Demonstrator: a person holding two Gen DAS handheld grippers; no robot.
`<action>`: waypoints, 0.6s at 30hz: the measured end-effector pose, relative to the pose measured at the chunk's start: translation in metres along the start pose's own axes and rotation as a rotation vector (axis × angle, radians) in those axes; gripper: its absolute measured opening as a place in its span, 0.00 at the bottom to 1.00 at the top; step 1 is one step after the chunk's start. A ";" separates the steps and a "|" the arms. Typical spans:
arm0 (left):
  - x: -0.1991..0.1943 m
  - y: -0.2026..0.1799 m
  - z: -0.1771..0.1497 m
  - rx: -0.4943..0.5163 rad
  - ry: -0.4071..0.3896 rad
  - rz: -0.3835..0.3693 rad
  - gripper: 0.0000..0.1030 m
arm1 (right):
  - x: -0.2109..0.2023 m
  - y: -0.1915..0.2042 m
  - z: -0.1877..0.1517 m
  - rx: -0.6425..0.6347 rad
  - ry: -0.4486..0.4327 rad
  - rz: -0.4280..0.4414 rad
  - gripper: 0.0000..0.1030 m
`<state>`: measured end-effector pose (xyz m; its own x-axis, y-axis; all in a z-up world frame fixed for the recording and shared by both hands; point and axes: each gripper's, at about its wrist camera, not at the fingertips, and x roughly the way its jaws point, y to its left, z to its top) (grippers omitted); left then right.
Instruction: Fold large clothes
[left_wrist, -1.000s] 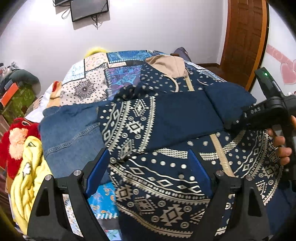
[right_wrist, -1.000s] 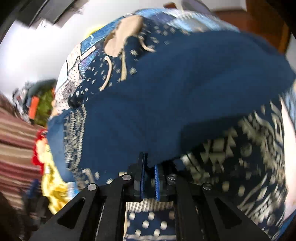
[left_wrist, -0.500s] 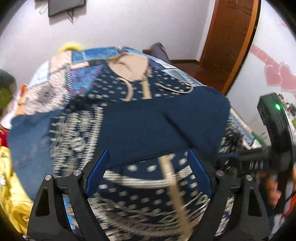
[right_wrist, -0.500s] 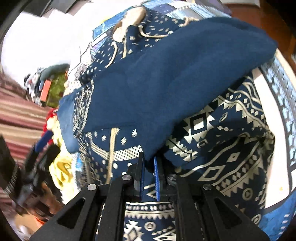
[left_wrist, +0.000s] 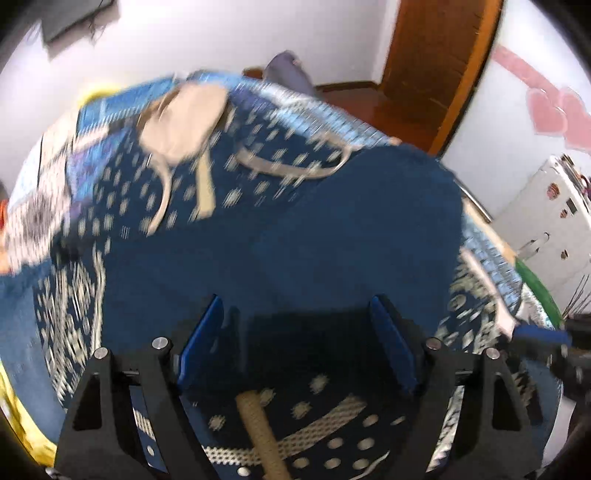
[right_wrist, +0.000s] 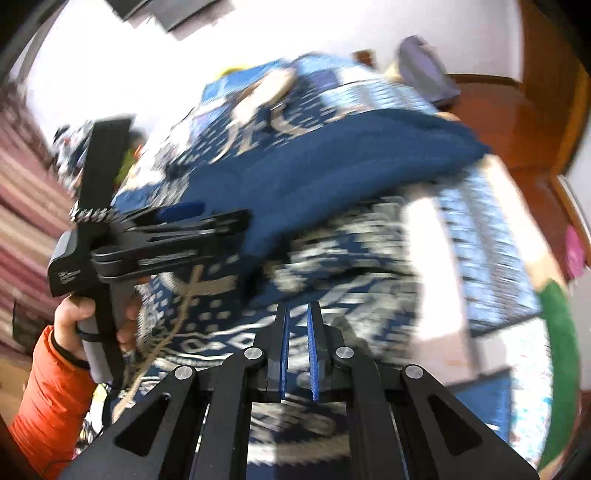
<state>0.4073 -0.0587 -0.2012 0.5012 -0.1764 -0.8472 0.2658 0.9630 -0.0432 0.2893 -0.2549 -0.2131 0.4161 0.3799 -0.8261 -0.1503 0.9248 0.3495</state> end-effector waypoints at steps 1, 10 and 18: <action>-0.003 -0.007 0.004 0.017 -0.011 0.001 0.80 | -0.007 -0.013 -0.001 0.023 -0.025 -0.045 0.05; 0.025 -0.108 0.054 0.240 -0.005 -0.110 0.82 | -0.048 -0.092 -0.005 0.139 -0.097 -0.223 0.05; 0.094 -0.167 0.063 0.425 0.022 0.133 0.55 | -0.042 -0.109 -0.022 0.205 -0.074 -0.204 0.05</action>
<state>0.4621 -0.2488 -0.2397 0.5371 -0.0481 -0.8422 0.5180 0.8068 0.2843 0.2684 -0.3707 -0.2266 0.4847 0.1769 -0.8566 0.1246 0.9554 0.2678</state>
